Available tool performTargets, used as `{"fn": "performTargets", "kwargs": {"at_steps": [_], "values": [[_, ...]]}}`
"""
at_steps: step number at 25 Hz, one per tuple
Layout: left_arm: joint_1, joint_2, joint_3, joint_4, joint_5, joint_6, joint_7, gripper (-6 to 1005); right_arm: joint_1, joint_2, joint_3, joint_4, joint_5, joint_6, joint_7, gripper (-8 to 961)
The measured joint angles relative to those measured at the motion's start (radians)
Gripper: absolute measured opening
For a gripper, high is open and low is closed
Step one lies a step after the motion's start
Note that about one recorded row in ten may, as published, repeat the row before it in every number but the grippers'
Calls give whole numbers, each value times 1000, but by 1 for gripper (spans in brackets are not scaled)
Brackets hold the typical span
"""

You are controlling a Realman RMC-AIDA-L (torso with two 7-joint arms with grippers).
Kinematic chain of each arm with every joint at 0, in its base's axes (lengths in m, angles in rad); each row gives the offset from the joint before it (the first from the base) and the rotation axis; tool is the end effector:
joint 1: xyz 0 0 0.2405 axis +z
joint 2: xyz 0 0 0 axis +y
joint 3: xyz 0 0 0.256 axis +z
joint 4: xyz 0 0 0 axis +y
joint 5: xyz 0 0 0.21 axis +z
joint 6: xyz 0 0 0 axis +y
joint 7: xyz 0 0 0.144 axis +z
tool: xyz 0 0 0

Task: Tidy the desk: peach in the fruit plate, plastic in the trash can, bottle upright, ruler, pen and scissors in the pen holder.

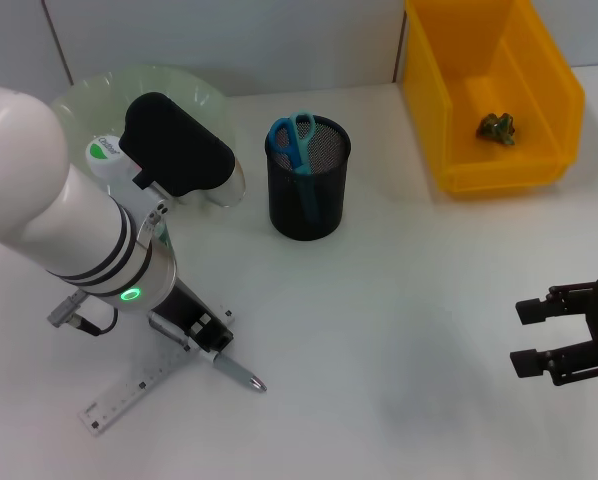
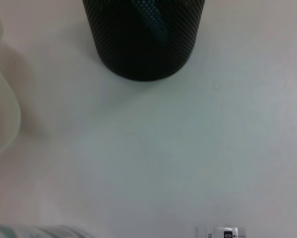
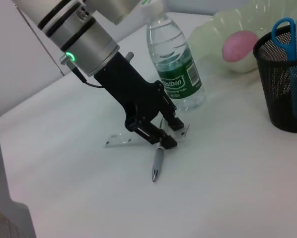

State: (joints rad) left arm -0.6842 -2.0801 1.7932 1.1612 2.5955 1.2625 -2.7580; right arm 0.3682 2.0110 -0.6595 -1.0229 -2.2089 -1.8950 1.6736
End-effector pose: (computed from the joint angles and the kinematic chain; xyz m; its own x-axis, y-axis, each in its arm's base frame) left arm -0.1678 0.3507 -0.0825 0.7600 0.5688 -0.3144 0.4081 -0.7942 -0.4503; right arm 0.2981 0.2721 0.0745 0.7998 -0.5368 -0.2686 -0.5700 -0.8195 -0.0593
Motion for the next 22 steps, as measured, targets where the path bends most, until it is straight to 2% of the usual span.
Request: {"fn": "performTargets", "kwargs": {"at_steps": [8, 15, 16, 19, 21, 22], "values": [[1, 0, 5, 8, 0, -2, -1, 396, 0, 0, 4, 0, 1, -11, 0, 806], [-1, 0, -5, 44, -3, 44, -6, 397, 0, 0, 5, 1, 1, -12, 0, 806], [-4, 0, -37, 85, -7, 100, -6, 397, 0, 0, 5, 1, 1, -12, 0, 806], [-5, 0, -79, 132, -16, 155, -6, 397, 0, 0, 5, 2, 1, -12, 0, 806], [-5, 6, -190, 236, -102, 250, 2, 399, 0, 0, 5, 4, 1, -10, 0, 806], [-5, 7, -215, 256, -128, 264, 6, 400, 0, 0, 5, 6, 1, -10, -1, 806]]}}
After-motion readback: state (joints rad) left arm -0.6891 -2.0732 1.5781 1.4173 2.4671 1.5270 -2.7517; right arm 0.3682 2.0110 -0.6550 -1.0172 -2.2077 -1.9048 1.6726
